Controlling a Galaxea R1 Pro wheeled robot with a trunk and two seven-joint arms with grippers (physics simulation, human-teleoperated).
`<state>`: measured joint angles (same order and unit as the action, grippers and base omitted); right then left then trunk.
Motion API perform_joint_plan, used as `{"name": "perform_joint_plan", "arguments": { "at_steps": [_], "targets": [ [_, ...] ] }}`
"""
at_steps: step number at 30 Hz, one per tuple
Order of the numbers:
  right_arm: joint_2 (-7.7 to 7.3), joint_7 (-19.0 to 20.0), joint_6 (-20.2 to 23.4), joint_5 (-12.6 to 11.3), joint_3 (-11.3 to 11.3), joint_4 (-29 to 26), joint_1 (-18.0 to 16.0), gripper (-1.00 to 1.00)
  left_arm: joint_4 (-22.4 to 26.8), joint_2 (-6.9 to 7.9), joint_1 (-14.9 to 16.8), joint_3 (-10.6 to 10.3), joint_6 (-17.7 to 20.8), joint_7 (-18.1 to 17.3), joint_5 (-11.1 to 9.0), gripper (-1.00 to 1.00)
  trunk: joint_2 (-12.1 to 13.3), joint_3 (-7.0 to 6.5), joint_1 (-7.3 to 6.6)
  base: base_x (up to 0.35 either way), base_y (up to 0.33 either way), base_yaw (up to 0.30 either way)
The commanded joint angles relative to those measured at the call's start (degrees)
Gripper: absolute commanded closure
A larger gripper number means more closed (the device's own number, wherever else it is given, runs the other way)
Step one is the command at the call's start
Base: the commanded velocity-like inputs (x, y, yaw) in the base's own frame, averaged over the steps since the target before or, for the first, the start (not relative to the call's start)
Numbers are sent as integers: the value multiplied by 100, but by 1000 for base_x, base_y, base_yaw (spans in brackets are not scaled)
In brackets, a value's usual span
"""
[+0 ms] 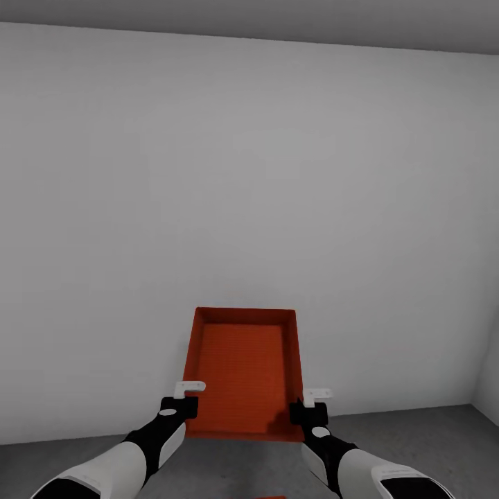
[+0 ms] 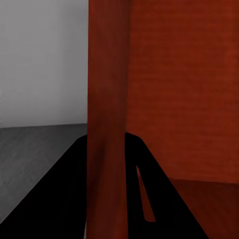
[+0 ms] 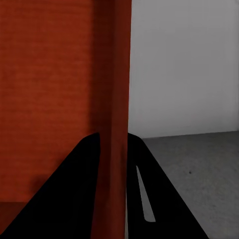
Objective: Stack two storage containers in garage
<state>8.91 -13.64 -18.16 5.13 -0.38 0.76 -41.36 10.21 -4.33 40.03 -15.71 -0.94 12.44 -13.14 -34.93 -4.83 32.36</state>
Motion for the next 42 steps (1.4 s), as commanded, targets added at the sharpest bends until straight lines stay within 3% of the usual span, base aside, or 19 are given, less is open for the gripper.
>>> {"name": "perform_joint_plan", "arguments": {
  "at_steps": [1,17,42],
  "targets": [
    [-1,-33,-64,94,-199,-15,-3,100,-18,-6,4,200,-3,57,-510,100,-3,0,1,0,0,113],
    [-4,-32,-64,95,-199,-15,-3,100,-11,-6,4,200,-3,57,-506,100,-3,8,1,0,0,44],
    [-11,-33,-64,85,-201,-15,-3,100,-19,-6,4,199,-3,57,-506,100,-3,207,1,0,0,111]
  ]
}}
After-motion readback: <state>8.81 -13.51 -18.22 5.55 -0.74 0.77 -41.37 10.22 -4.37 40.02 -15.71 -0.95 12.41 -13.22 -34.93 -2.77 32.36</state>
